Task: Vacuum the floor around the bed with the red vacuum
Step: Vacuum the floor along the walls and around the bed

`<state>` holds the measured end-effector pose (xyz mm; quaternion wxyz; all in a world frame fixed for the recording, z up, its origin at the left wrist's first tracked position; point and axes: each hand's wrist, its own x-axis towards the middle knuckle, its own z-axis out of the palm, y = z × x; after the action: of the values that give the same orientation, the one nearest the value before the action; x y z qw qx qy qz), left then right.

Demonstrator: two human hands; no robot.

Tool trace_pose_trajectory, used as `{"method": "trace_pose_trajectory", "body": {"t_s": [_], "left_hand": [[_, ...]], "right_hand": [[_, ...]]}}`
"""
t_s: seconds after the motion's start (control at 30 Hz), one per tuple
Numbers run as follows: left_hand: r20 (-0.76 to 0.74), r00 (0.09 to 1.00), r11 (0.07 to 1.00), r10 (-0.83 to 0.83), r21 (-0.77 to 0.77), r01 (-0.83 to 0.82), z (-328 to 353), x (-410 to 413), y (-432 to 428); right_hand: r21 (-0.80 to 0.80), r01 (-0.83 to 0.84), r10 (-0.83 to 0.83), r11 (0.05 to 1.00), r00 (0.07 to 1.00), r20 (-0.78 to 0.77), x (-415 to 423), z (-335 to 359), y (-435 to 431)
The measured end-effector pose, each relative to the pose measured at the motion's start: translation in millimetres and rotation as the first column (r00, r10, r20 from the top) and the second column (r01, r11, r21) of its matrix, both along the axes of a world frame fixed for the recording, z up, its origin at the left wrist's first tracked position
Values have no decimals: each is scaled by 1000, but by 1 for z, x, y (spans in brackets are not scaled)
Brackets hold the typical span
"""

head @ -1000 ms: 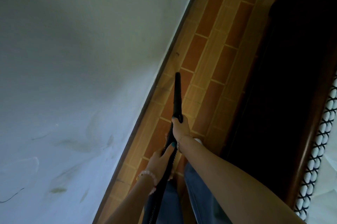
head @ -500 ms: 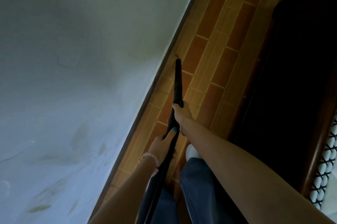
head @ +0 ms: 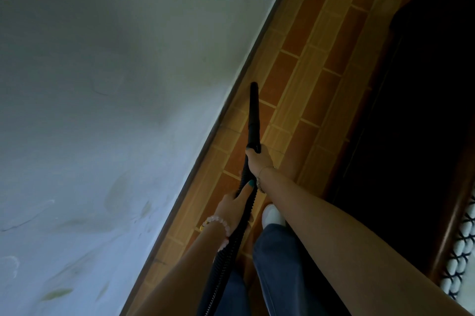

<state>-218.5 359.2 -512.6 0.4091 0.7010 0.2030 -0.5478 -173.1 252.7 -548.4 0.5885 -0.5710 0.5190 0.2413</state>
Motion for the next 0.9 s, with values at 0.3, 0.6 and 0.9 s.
{"method": "trace_pose_trajectory", "body": {"t_s": [0.3, 0.6, 0.9], "left_hand": [[-43, 991, 991, 125, -39, -127, 14, -11, 2], [-145, 958, 966, 246, -49, -255, 40, -37, 1], [-233, 901, 919, 367, -61, -390, 72, -63, 30]], "right_hand": [[0, -254, 253, 967, 964, -75, 5, 12, 9], [-1, -438, 428, 899, 881, -203, -10, 23, 17], [35, -589, 576, 807, 774, -263, -29, 49, 51]]}}
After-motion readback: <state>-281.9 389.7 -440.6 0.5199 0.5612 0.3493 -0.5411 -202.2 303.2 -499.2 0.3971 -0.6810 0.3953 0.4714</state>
